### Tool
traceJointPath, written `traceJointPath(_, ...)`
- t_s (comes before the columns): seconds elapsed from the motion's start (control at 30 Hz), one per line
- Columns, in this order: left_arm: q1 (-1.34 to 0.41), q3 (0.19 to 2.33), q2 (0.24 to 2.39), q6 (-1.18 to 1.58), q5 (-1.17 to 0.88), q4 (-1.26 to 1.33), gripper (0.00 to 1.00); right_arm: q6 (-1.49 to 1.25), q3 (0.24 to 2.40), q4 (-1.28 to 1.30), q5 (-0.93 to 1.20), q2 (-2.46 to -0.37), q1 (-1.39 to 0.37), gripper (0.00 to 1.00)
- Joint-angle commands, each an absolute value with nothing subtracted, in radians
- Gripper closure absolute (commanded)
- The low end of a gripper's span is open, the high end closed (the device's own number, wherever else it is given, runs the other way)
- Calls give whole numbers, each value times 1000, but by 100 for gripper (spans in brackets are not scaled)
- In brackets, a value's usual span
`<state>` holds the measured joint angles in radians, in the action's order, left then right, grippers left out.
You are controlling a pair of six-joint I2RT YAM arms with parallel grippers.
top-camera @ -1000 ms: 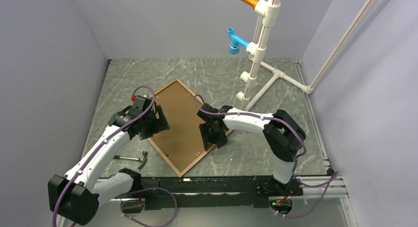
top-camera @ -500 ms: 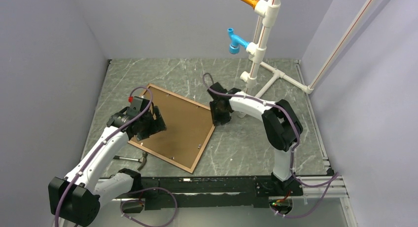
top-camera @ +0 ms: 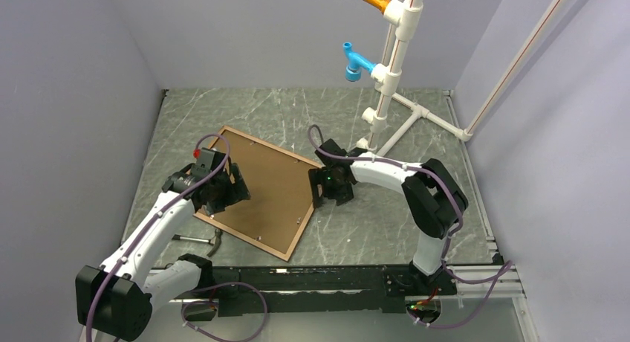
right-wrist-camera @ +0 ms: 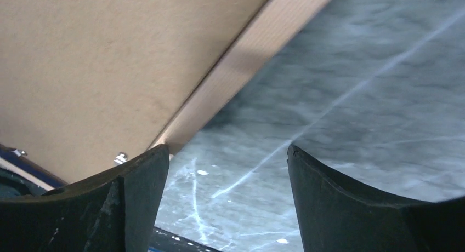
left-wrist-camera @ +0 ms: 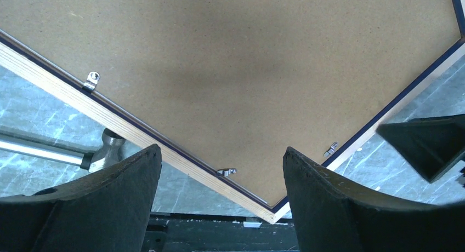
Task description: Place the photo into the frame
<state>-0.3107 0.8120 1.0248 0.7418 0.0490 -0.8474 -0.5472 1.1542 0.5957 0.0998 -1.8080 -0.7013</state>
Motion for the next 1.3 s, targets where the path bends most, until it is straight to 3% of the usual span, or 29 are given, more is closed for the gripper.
traceJointPath(0.0,-307,796,1011,735,24,-814,16,-634,1152,472,161,-1862,-739,19)
traceJointPath(0.47,-307,796,1009,724,26,-819,16,-656,1254,497,83,-1931,-751,22)
traceJointPath(0.67,-306,796,1011,725,37,-830,16,-598,1289,584,-71,-2001,-771,31)
traceJointPath(0.77,-303,806,1035,719,48,-847,15,-570,1288,590,-109,-2020,-768,47)
traceJointPath(0.9,-289,825,1072,696,53,-848,15,-524,1338,630,-177,-2050,-754,80)
traceJointPath(1.0,-256,833,1096,663,48,-843,15,-469,1400,669,-240,-2064,-716,100)
traceJointPath(1.2,-147,830,1145,583,28,-804,15,-375,1519,710,-331,-2103,-613,100)
traceJointPath(1.23,-125,833,1159,569,26,-799,15,-365,1533,713,-336,-2106,-596,98)
traceJointPath(1.27,-107,833,1174,555,25,-792,15,-357,1544,715,-331,-2106,-579,86)
